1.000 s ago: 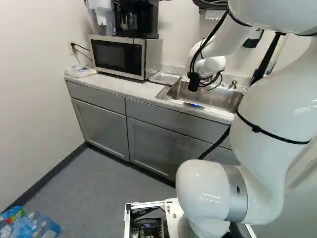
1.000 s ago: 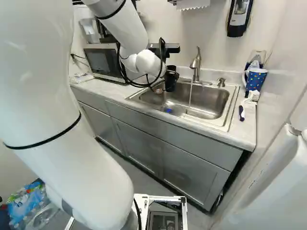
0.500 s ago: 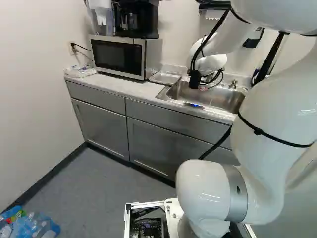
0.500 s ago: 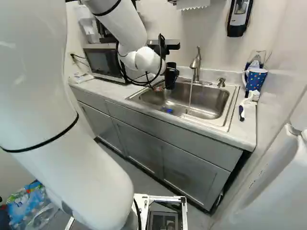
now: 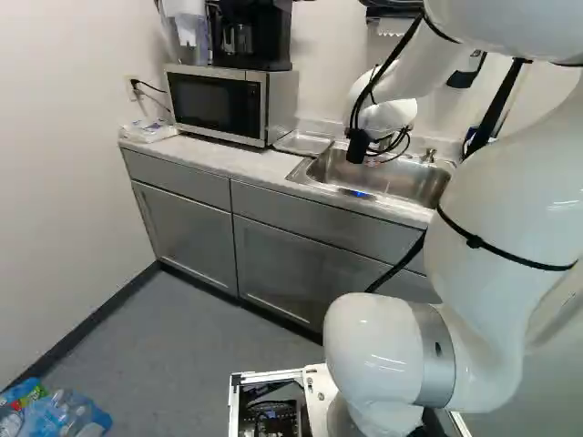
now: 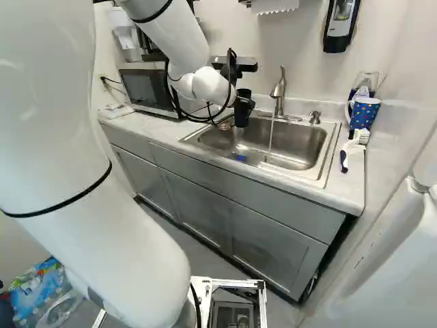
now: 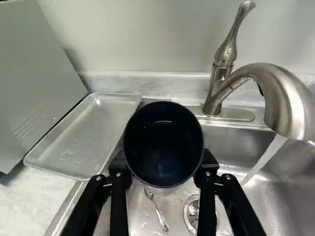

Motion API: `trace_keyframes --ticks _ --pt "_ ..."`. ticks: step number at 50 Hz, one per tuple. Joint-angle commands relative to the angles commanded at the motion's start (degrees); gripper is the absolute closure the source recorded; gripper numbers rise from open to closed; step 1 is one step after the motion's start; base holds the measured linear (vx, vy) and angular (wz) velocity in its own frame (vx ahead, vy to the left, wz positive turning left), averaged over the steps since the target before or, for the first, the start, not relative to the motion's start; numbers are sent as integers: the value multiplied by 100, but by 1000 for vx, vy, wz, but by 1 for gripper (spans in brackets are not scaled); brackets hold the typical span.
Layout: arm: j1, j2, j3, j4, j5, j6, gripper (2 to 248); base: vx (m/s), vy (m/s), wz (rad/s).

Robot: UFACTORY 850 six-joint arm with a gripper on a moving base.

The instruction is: Rinse the cup and place it in the tray

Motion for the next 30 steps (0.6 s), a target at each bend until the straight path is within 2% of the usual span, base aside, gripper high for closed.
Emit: trace_keyframes --ticks 30 --pt "0 0 0 0 0 1808 124 0 0 0"
